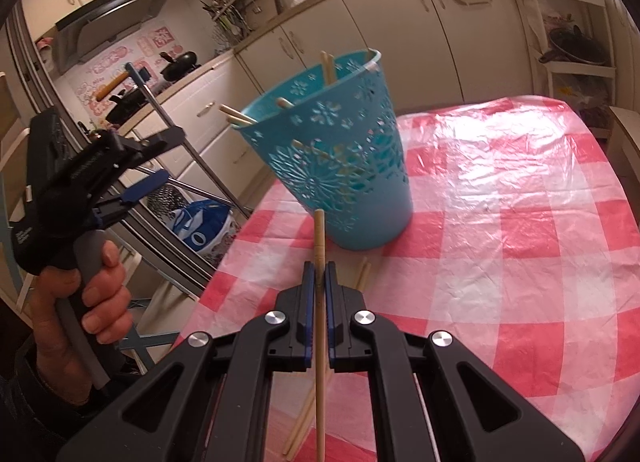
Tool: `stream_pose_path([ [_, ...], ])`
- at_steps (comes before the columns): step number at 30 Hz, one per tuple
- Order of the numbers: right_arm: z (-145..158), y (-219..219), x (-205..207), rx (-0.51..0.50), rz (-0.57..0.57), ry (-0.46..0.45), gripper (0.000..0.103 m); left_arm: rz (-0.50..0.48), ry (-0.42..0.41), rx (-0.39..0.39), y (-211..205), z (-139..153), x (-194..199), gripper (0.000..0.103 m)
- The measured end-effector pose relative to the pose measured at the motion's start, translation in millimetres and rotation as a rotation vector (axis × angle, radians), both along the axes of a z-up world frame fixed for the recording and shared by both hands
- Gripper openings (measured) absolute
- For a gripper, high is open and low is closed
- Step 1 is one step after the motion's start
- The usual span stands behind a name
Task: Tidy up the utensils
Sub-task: 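Lift the right tool's chopstick toward the teal basket, then release the right tool's chopstick into the teal basket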
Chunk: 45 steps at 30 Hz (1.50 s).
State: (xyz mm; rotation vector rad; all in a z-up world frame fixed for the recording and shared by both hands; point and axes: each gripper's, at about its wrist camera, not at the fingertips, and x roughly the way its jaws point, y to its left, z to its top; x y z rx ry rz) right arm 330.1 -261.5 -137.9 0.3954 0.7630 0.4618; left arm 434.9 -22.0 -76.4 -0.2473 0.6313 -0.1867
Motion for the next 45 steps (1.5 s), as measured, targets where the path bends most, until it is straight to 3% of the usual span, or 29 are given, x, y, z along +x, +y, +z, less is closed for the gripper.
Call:
stream_pose_path([
  [7, 23.6, 3.2, -10.1, 0.042, 0.044, -0.094, 0.006, -0.001, 0.0, -0.003, -0.1, 0.3, -0.1, 0.08],
  [15, 78.7, 4.8, -27.9, 0.095, 0.057, -0.257, 0.006, -0.004, -0.004, -0.016, -3.5, 0.0, -4.4, 0.08],
  [26, 126.2, -11.3, -8.3, 0.166, -0.018, -0.295, 0.006, 0.031, -0.001, -0.066, 16.8, 5.3, -5.8, 0.08],
  [38, 193.8, -12.6, 30.8, 0.093, -0.139, -0.424, 0.006, 0.042, 0.001, -0.1, 26.5, 9.0, -3.9, 0.08],
  [42, 186.6, -1.0, 53.9, 0.01, -0.181, -0.424, 0.006, 0.041, 0.001, -0.1, 28.1, 9.2, -3.2, 0.08],
  [45, 162.3, 8.6, 70.3, -0.062, -0.201, -0.39, 0.006, 0.04, 0.0, -0.099, 27.9, 9.3, -3.3, 0.08],
])
